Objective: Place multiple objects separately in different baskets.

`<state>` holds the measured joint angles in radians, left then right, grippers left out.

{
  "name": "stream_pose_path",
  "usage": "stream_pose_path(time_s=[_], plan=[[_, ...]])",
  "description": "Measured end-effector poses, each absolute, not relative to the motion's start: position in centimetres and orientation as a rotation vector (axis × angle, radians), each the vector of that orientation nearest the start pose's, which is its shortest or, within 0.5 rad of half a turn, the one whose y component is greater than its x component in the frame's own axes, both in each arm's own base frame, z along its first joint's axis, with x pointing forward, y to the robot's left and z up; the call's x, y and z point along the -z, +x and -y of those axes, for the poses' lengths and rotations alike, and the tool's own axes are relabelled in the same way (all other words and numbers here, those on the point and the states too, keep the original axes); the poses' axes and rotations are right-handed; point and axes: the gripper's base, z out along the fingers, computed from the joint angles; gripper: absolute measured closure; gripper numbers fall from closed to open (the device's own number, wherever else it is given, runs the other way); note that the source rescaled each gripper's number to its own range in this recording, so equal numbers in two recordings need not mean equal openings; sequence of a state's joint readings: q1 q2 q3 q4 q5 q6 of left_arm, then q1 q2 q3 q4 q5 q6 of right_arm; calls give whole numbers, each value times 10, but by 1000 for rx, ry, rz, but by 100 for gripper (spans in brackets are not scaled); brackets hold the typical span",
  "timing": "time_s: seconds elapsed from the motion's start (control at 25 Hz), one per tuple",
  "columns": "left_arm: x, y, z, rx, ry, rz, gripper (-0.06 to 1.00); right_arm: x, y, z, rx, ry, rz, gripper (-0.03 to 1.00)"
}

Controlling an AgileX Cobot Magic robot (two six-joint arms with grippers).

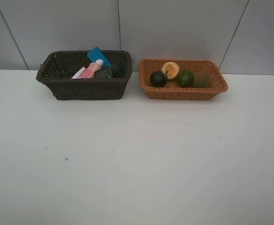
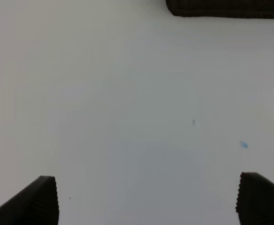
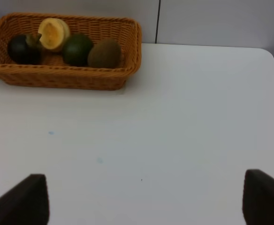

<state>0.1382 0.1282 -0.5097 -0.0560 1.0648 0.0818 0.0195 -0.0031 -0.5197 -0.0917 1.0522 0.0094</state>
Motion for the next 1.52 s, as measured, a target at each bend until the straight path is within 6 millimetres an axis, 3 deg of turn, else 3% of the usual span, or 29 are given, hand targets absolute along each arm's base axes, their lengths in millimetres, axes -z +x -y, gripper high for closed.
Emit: stream_pose_path(time_s=[0.64, 1.52], plan=[[-279, -5, 11, -38, 55, -2033, -5, -284, -7, 7, 91, -5, -2011, -3], [-279, -6, 11, -24, 85, -2028, -5, -284, -7, 7, 91, -5, -2011, -3]])
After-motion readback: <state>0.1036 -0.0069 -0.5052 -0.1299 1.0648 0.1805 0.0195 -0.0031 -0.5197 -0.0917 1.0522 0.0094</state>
